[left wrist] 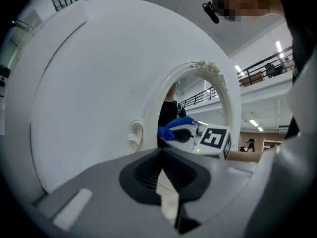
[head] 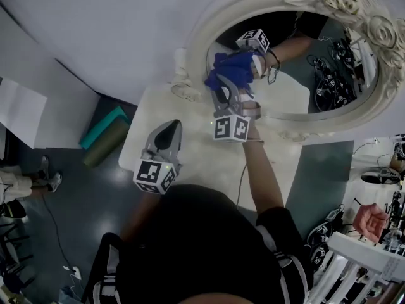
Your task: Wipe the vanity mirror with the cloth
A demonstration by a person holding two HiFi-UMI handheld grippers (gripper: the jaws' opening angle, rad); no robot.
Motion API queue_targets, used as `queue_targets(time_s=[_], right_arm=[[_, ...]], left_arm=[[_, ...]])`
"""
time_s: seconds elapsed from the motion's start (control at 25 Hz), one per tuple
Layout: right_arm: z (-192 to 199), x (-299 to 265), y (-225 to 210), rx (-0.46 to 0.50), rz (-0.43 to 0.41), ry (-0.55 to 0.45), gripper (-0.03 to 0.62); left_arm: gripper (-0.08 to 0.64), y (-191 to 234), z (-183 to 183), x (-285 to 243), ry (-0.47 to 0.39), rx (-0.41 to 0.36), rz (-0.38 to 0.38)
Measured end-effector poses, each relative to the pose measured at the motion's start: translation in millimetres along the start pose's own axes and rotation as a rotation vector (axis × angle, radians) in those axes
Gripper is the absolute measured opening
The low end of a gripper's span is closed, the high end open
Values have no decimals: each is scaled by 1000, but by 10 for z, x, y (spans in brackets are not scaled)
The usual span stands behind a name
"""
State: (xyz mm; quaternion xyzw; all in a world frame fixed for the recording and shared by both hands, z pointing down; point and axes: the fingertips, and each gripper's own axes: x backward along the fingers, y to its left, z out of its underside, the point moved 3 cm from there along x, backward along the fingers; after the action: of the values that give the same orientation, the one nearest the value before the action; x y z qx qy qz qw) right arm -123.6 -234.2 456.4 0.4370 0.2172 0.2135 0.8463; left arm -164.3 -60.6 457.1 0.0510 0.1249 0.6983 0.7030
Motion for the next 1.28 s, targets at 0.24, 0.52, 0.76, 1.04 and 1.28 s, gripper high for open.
queue_targets(time_s=[0.24, 0.52, 0.76, 1.04, 1.28], right_arm=[[413, 29, 428, -39, -94, 37, 75], [904, 103, 856, -83, -213, 116, 74], [1189, 165, 1035, -193, -266, 178, 74], [1180, 417, 920, -457, -191, 77, 77], [1016, 975, 202, -1123, 107, -184, 77]], left_arm=[[9, -35, 24, 0, 7, -7, -5], [9, -119, 29, 9, 7, -17, 1], [9, -146, 44, 24, 15, -20, 5], [9, -208, 10, 7, 8, -29, 30], [9, -273, -111, -118, -10, -38, 74]])
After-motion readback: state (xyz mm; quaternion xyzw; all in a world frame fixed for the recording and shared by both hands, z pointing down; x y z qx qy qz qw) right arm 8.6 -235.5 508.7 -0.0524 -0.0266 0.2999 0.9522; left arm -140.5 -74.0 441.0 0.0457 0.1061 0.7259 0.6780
